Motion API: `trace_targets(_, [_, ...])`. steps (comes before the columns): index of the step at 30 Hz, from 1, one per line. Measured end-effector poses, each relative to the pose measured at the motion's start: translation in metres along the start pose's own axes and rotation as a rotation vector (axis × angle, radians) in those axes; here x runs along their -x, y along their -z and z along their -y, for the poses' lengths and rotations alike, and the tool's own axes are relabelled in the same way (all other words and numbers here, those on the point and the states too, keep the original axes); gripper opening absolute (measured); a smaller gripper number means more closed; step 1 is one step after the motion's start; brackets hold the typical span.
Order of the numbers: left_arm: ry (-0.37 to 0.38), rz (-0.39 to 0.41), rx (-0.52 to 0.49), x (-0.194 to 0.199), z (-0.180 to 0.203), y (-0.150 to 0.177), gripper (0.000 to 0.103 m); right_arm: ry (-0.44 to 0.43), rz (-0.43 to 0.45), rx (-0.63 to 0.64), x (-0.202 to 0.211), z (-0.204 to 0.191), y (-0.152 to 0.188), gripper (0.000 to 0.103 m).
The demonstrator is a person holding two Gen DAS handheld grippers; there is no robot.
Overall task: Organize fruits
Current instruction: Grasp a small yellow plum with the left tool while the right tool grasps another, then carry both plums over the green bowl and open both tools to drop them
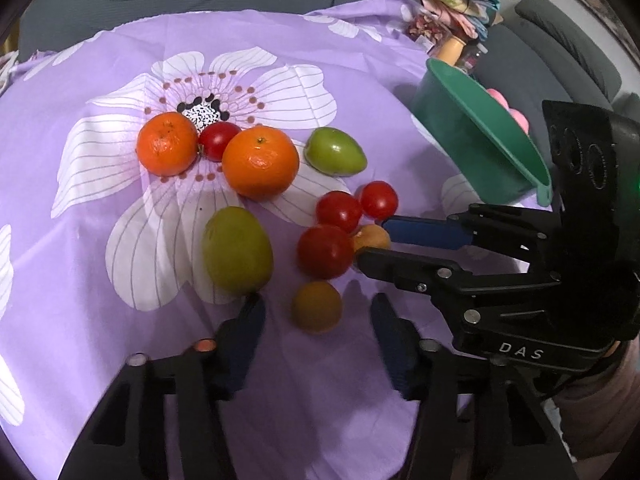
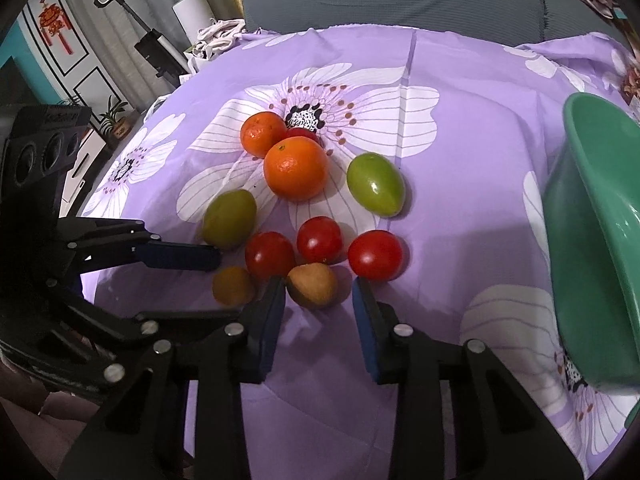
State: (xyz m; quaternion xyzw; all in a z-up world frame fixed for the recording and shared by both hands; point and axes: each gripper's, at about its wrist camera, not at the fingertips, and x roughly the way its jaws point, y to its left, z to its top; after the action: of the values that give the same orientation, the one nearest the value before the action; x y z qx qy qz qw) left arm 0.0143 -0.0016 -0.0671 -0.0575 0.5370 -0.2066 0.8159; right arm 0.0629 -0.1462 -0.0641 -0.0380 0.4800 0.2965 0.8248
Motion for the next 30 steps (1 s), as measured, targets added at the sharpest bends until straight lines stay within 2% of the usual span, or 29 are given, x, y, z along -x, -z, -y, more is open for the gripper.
trace_targets(5, [-0.021,0.001,-0.001,0.000,0.000,-0.001,0.040,-0.010,0.000,-0.002,-0.002,-0.001,-0.001,0.029])
trace_targets(10, [-0.036,0.003,0.000,-0.002,0.000,-0.001,0.027,-0.007,0.000,0.005,-0.002,-0.004,0.000,0.028])
trace_targets(18, [-0.023,-0.001,0.001,0.004,0.004,0.000,0.027,0.026,0.035,-0.012,0.013,-0.002,0.003,0.028])
trace_targets(23, [0.004,0.017,-0.008,0.015,0.014,-0.006,0.026,0.051,0.091,-0.025,0.035,0.000,0.006,0.028])
trace_targets(30, [0.029,0.058,-0.073,0.031,0.041,-0.026,0.026,0.097,0.177,-0.056,0.067,0.011,0.011,0.028])
